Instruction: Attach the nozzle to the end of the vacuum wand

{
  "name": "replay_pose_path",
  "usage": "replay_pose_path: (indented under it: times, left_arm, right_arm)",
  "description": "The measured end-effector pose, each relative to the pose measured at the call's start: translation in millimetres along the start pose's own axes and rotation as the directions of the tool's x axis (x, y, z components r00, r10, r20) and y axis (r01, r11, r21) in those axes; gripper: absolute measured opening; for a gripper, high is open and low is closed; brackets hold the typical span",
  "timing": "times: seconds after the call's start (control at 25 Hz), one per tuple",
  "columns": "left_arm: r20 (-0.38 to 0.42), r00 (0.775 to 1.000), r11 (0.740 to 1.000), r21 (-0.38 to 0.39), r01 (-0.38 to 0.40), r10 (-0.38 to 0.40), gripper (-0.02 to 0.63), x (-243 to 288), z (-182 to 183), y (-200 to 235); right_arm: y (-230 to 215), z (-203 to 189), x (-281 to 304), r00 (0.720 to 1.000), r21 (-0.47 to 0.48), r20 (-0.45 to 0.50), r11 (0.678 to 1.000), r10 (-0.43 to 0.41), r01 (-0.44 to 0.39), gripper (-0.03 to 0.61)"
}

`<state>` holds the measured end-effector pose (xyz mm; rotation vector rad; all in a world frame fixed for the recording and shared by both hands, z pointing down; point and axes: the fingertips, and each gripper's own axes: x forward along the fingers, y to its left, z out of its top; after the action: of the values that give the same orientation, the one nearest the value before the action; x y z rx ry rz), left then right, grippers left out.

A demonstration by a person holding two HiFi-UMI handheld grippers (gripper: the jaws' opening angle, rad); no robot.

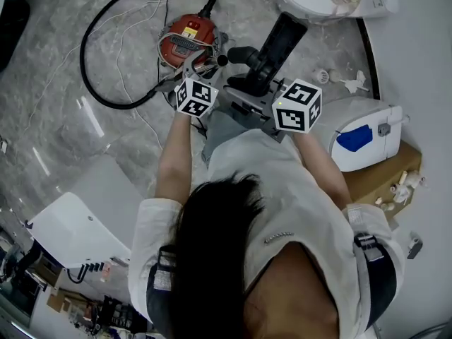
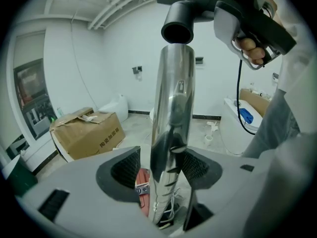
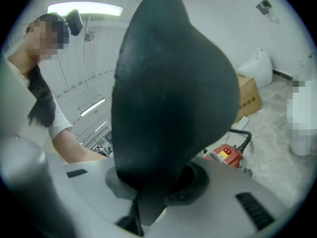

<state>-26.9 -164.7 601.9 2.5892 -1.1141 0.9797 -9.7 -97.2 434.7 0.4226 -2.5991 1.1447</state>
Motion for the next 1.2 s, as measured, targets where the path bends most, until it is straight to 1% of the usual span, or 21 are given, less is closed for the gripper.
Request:
replay_pose_path:
  times: [0.16, 0.44, 0.56, 0.6, 0.72, 0.76, 1.04, 1.2]
  left_arm:
    - [0.000, 1.000, 1.000, 0.023, 0.002, -0.002, 0.221, 0, -2, 6]
    - [0.008, 0.999, 0.997, 0.068, 0.040, -0.040, 0.216, 8, 0, 3]
    - [0.008, 0.999, 0.997, 0.069, 0.047, -0.048, 0.210, 9, -1, 2]
    - [0.009, 0.999, 0.996, 0.068, 0.049, -0.050, 0.197, 9, -1, 1]
    - [0.011, 0.998, 0.995, 0.081, 0.056, -0.057, 0.128, 9, -2, -3]
    - [0.012, 0.998, 0.995, 0.085, 0.060, -0.061, 0.123, 9, -2, -4]
    - [0.016, 0.997, 0.994, 0.081, 0.074, -0.075, 0.120, 11, -2, -5]
    - [0.010, 0.997, 0.994, 0.077, 0.078, -0.079, 0.118, 9, -4, -6]
  right_arm:
    - [2, -1, 4, 1.000, 0.006, -0.002, 1.000, 0.007, -0.007, 0.093]
    - [3, 0, 2, 1.000, 0.015, 0.000, 1.000, -0.020, 0.020, 0.094]
    - [0, -1, 3, 1.000, 0.036, -0.006, 0.999, -0.023, 0.023, 0.094]
    - [0, -2, 3, 1.000, 0.040, -0.007, 0.999, -0.021, 0.021, 0.094]
    - [1, -4, 4, 1.000, 0.059, -0.011, 0.998, -0.009, 0.010, 0.094]
    - [1, -4, 4, 1.000, 0.065, -0.013, 0.998, -0.007, 0.008, 0.094]
    - [1, -4, 6, 1.000, 0.096, -0.003, 0.995, 0.015, -0.015, 0.094]
    - [2, -5, 9, 0.999, 0.149, -0.003, 0.988, 0.050, -0.049, 0.094]
